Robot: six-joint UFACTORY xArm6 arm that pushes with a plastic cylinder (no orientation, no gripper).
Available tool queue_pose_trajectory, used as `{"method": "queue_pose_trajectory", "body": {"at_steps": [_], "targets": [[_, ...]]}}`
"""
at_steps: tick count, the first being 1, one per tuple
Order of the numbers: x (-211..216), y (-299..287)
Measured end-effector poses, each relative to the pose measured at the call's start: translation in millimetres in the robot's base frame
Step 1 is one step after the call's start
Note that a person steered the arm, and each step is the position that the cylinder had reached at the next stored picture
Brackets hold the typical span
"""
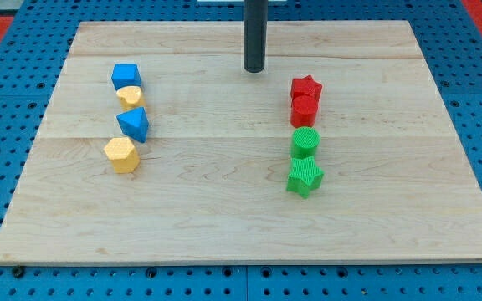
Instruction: Nudge the green circle a bit right and down
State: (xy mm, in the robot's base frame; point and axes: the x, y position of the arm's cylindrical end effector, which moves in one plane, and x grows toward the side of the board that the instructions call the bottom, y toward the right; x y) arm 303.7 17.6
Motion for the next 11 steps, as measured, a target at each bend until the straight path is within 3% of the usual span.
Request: {"method": "queue_pose_trajectory", "body": {"at_steps": [4,5,6,8,9,11], "targets": [[4,-2],[-15,46],[-18,12],[82,-13],[106,33],[179,38]]}}
